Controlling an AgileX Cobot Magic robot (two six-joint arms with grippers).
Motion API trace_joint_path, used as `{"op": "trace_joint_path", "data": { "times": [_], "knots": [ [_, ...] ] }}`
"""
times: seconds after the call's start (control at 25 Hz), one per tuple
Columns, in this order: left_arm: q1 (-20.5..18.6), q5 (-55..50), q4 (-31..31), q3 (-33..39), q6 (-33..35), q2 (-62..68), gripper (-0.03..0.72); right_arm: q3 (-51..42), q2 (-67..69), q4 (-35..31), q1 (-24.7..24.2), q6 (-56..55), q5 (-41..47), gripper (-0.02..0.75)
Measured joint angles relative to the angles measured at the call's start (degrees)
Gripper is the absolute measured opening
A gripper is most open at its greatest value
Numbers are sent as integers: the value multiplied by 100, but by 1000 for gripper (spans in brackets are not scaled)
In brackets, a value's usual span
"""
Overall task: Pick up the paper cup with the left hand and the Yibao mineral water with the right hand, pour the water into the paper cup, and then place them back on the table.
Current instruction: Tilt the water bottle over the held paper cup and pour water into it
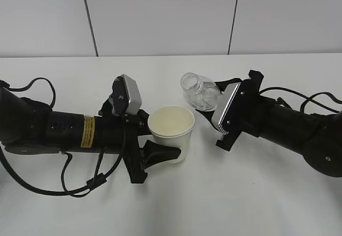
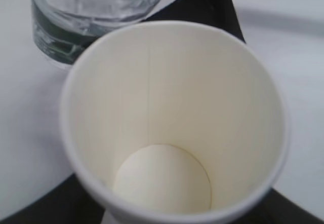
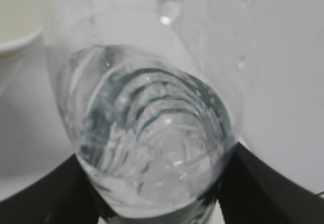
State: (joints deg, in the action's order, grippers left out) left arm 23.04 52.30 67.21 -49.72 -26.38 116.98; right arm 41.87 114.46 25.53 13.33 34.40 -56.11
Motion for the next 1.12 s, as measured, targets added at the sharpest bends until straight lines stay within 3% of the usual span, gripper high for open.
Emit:
{"op": "trace_joint_path", "data": {
  "times": [0.48, 1.12],
  "knots": [
    [0, 476, 343, 0, -153, 0, 434, -6, 0, -432, 0, 1563, -308, 445],
    [0, 268, 573, 0, -158, 2, 434, -6, 0, -473, 0, 2466, -624, 445]
  ]
}}
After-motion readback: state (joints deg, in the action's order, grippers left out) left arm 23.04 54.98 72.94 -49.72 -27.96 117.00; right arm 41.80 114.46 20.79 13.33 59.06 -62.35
